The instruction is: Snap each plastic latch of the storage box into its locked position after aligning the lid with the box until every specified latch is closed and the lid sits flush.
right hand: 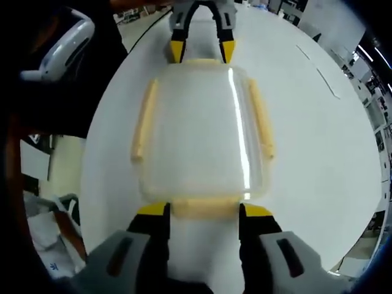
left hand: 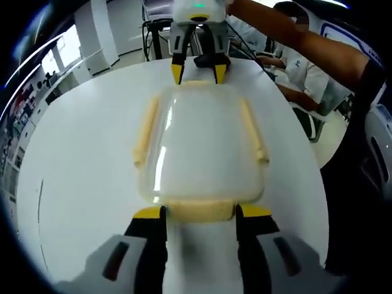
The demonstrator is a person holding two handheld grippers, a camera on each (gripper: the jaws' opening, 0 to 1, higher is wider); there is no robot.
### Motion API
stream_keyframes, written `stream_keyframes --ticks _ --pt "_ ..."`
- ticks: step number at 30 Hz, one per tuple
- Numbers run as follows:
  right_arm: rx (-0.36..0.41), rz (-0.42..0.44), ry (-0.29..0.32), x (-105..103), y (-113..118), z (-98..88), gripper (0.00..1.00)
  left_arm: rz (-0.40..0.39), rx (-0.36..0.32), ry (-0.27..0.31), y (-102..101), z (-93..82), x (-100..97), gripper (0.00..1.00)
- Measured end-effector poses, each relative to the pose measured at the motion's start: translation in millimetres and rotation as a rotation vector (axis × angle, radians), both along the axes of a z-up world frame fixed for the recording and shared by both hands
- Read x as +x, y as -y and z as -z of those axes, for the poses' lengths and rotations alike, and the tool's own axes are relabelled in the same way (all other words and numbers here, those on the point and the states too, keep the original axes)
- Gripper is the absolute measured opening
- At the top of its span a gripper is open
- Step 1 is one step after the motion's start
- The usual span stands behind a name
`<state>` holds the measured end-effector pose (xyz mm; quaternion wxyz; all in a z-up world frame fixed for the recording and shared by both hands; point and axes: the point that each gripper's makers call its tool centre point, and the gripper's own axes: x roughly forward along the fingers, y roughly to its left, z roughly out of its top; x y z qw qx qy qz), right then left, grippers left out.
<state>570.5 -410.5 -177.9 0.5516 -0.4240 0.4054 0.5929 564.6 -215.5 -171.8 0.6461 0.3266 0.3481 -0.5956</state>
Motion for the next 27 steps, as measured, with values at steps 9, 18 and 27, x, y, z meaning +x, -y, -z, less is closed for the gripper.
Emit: stream_keyframes --ticks 9,18,27 --pt "-0.001 0.009 -0.004 1.1 -1.0 0.4 0.38 0.001 -0.003 -0.002 0.3 1.9 1.8 0.38" --pt "-0.033 0.017 -0.008 1.0 -1.3 1.0 0.39 0.002 -0.021 0.0 -0.4 2.1 3.3 0.38" --pt "0.011 0.02 -0.009 0.2 -0.9 1.4 0.39 0.004 -0.058 0.0 0.4 1.1 5.2 0.38"
